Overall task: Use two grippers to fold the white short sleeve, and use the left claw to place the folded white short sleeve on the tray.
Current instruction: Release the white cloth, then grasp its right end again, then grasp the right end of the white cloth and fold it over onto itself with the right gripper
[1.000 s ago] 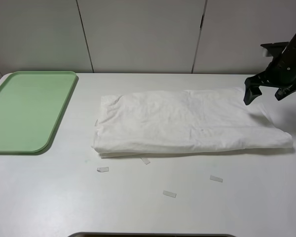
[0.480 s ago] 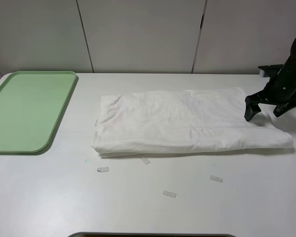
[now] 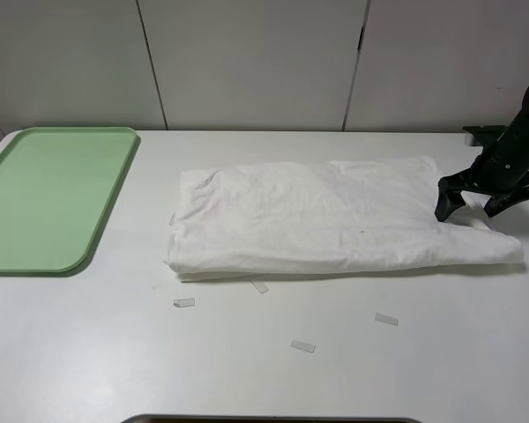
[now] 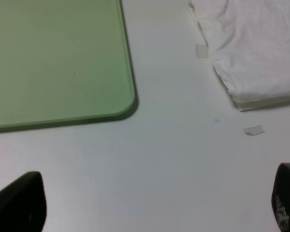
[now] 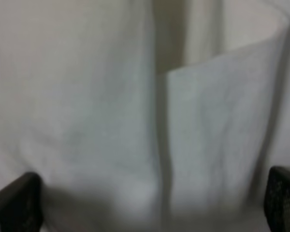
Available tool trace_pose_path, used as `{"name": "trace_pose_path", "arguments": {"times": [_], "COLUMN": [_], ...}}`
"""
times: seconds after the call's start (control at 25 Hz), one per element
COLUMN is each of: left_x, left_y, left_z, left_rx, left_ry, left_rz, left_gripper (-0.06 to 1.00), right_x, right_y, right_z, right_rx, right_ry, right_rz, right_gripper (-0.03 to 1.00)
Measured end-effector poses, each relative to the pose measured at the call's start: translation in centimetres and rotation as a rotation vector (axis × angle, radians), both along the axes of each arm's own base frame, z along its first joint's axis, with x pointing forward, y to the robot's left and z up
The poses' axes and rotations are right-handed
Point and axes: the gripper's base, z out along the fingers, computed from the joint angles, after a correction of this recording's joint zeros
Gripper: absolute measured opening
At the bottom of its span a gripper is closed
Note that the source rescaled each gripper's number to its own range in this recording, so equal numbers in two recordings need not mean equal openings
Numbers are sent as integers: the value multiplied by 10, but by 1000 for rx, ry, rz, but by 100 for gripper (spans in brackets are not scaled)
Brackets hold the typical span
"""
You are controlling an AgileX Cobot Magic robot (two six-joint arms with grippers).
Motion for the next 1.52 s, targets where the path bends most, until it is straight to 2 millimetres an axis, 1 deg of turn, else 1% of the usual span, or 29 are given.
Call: {"name": "trace_pose_path", "arguments": {"times": [0.24,0.28,0.36,0.4,0.44,0.48,0.52,0.56,0.6,0.64,0.84,1.0,1.16,1.2,1.28,1.32,1.36,1.48,1.52], "left_x": [0,0,0,0,0,0,0,0,0,0,0,0,0,0,0,0,0,0,0], "left_y": [0,0,0,0,0,0,0,0,0,0,0,0,0,0,0,0,0,0,0], "left_z": [0,0,0,0,0,0,0,0,0,0,0,0,0,0,0,0,0,0,0], "left_rx": [0,0,0,0,0,0,0,0,0,0,1,1,1,1,1,1,1,1,1], "left_ry": [0,0,0,0,0,0,0,0,0,0,0,0,0,0,0,0,0,0,0], "left_rz": [0,0,0,0,0,0,0,0,0,0,-1,-1,-1,-1,-1,-1,-1,-1,-1], "left_gripper": [92,92,92,92,92,92,92,92,92,92,92,92,92,92,92,92,92,92,92], "right_x": [0,0,1,1,1,1,1,1,0,1,0,-1,-4,-6,-8,-10,-10,-14,-16], "right_y": [-2,-2,-2,-2,-1,0,0,1,1,1,1,-2,-4,-6,-8,-8,-8,-10,-11], "right_z": [0,0,0,0,0,0,-1,-1,-1,0,3,12,36,51,65,71,71,84,92], "right_rx": [4,4,10,10,19,29,41,52,53,54,42,-1,-37,-64,-93,-105,-105,-134,-150], "right_ry": [-7,-11,-15,-15,-14,-13,-10,-7,-6,-5,-7,-14,-43,-64,-81,-86,-86,-94,-104], "right_rz": [7,8,2,2,-5,-13,-22,-30,-30,-30,-19,17,40,46,48,51,51,49,50], "right_gripper": [100,91,71,71,58,47,34,15,8,5,5,5,5,5,5,5,5,5,5]}}
